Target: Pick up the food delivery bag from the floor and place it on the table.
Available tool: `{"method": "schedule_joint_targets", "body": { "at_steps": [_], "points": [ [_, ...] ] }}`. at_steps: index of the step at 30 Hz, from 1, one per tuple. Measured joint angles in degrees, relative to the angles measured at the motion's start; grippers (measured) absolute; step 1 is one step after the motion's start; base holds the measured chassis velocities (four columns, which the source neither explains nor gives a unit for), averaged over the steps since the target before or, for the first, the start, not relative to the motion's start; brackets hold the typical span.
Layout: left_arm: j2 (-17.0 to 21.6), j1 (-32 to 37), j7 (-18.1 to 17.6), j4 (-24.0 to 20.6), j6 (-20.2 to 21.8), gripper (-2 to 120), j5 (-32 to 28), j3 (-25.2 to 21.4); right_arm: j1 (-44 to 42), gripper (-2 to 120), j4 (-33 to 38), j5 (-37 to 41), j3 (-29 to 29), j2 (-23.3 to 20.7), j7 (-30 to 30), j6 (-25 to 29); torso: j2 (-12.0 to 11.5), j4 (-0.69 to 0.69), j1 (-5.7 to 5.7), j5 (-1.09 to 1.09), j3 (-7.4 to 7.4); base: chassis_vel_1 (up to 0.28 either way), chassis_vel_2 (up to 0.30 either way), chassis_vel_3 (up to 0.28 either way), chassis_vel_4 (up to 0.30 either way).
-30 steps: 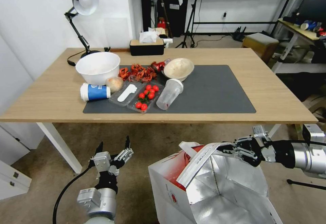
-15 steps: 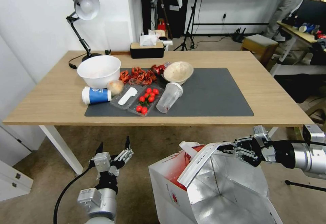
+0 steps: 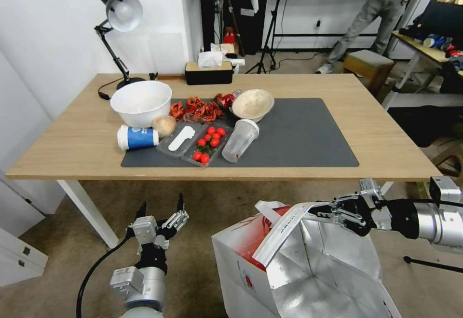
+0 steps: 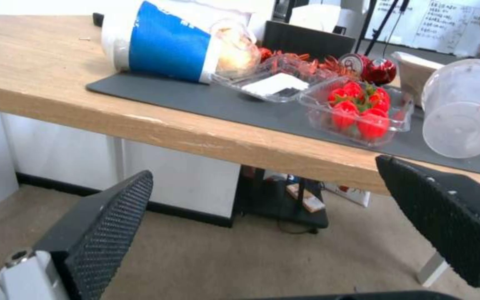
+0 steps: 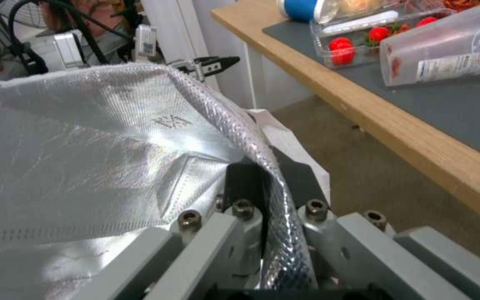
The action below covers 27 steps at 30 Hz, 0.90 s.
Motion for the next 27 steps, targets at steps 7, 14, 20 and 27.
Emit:
{"method": "schedule_joint_targets", "body": {
  "at_steps": [7, 14, 20, 27],
  "points": [
    [0.08, -0.03, -0.33, -0.04, -0.12, 100, -0.12, 0.00, -0.04, 0, -0.01, 0.00, 0.05, 0.12, 0.00, 0.01, -0.20, 0.00, -0.09, 0.00, -0.12, 0.000, 0.000, 0.000, 0.000],
    [0.07, 0.07, -0.35, -0.29, -0.18, 100, -0.11, 0.00, -0.47, 0, 0.41, 0.05, 0.38, 0.29, 0.00, 0.03, -0.34, 0.00, -0.16, 0.00, -0.20, 0.000, 0.000, 0.000, 0.000],
    [-0.09, 0.35, -0.34, -0.65, -0.34, 100, 0.09, 0.01, -0.88, 0, 0.60, 0.36, 0.98, -0.34, -0.70, 0.13, -0.42, 0.00, -0.19, 0.00, -0.24, 0.000, 0.000, 0.000, 0.000],
    [-0.47, 0.84, -0.29, -1.15, -0.62, 100, 0.52, -0.21, -1.25, 0, -0.12, 3.17, 3.77, -3.77, -4.85, 0.10, -0.49, 0.00, -0.22, 0.00, -0.28, 0.000, 0.000, 0.000, 0.000]
  ]
}}
